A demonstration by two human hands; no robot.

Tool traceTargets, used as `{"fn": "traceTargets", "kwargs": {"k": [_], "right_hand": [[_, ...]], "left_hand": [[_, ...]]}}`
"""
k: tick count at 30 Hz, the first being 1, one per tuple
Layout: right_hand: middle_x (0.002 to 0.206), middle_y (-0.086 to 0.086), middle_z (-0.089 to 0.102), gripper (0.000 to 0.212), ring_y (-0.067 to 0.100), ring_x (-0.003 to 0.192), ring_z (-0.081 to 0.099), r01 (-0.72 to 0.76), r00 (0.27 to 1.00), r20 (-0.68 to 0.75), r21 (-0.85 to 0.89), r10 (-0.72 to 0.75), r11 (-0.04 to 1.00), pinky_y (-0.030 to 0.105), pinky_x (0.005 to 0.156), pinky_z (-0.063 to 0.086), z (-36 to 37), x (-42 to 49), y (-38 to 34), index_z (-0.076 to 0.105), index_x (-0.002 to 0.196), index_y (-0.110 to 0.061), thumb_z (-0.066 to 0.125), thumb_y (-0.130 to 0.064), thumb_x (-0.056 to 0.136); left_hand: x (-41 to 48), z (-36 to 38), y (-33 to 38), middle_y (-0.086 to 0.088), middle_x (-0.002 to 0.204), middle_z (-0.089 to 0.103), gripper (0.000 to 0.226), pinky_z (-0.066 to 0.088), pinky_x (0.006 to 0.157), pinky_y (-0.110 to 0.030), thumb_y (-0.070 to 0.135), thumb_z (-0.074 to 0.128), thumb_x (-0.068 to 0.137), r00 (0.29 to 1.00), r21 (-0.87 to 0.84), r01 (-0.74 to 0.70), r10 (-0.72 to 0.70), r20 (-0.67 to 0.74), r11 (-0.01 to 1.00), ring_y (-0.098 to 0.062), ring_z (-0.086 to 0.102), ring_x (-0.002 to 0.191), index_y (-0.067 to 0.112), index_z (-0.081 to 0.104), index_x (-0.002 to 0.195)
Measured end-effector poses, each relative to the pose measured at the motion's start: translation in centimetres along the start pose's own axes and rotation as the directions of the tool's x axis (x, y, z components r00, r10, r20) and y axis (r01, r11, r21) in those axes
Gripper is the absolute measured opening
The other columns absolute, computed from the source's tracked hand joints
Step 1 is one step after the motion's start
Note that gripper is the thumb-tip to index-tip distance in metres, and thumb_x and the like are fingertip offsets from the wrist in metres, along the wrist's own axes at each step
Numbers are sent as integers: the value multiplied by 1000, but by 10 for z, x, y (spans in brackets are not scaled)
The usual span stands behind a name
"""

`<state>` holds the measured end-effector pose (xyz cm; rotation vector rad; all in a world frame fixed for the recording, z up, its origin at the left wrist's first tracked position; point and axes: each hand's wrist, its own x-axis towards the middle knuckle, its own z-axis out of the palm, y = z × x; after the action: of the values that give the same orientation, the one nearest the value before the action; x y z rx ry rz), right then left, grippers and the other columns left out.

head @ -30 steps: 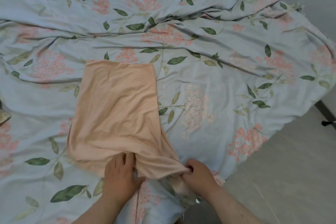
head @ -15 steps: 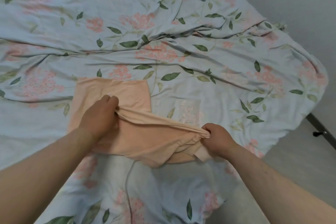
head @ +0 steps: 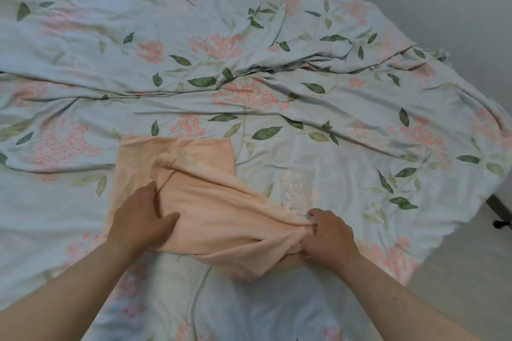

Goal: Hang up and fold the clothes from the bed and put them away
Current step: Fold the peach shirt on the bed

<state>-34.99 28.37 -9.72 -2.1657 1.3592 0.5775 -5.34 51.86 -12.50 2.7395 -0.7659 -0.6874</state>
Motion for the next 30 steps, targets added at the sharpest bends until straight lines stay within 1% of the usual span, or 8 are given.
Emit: {"fn": "traceTargets", "kwargs": {"k": [3,6,11,14,18,25,27,30], "right_hand": [[130,4,59,61,26,121,54,200,977,-102,113,-189,973,34,103,38,5,-9,-34,58,132,-15,54,-34,74],[136,0,53,49,18,127,48,320,947,-65,266,-314,909,23,104,33,12,-11,-69,54,135,-15,60,-19,87],[139,-4,52,42,11,127,47,386,920,-85,359,-382,850,16,102,31,23,-4,-106,54,137,-19,56,-24,96],[145,-5,48,48,11,134,42,412,900,7,309,-435,857,23,113,28,34,-4,-112,50,143,-21,56,-37,97],[132,3,55,44,22,125,48,455,862,185,131,-473,881,28,105,34,54,-10,-108,58,133,-21,58,-38,92],[79,-4,58,15,15,76,54,425,844,304,125,-442,897,27,61,38,57,-23,-93,54,73,-25,58,-33,86],[68,-6,54,22,8,64,48,308,869,367,123,-332,943,25,55,32,51,-23,-82,50,65,-24,59,-33,83],[59,-2,46,25,13,58,42,180,895,401,81,-197,980,30,52,27,37,-21,-75,45,55,-19,58,-17,76]], "left_hand": [[-2,0,0,-11,84,62,14,41,64,-39,16,66,83,992,-220,116,-125,-29,968,-34,58,80,13,52,85],[-26,7,23,-2,80,63,12,39,66,-36,15,58,89,996,-283,-72,52,-79,956,-24,58,81,16,65,79],[-110,57,38,25,123,60,41,39,91,-15,38,47,85,869,-199,-249,310,387,948,-4,54,121,35,63,123],[-126,59,44,51,74,50,36,25,65,-2,60,66,78,837,-40,-422,406,366,906,10,58,112,46,73,111],[-133,58,14,8,89,71,22,52,89,-27,34,75,65,819,-170,-528,552,157,832,-19,69,98,35,76,87],[-86,23,5,-4,93,59,35,41,82,-37,37,67,76,932,-189,-46,-26,-362,981,-28,54,93,12,65,100],[-71,18,9,0,102,59,49,47,83,-37,42,79,72,955,-314,175,-238,-177,933,-27,55,100,19,57,109],[-62,24,26,10,83,59,25,47,67,-30,36,73,80,969,-477,244,-233,83,844,-20,62,85,26,51,89]]}}
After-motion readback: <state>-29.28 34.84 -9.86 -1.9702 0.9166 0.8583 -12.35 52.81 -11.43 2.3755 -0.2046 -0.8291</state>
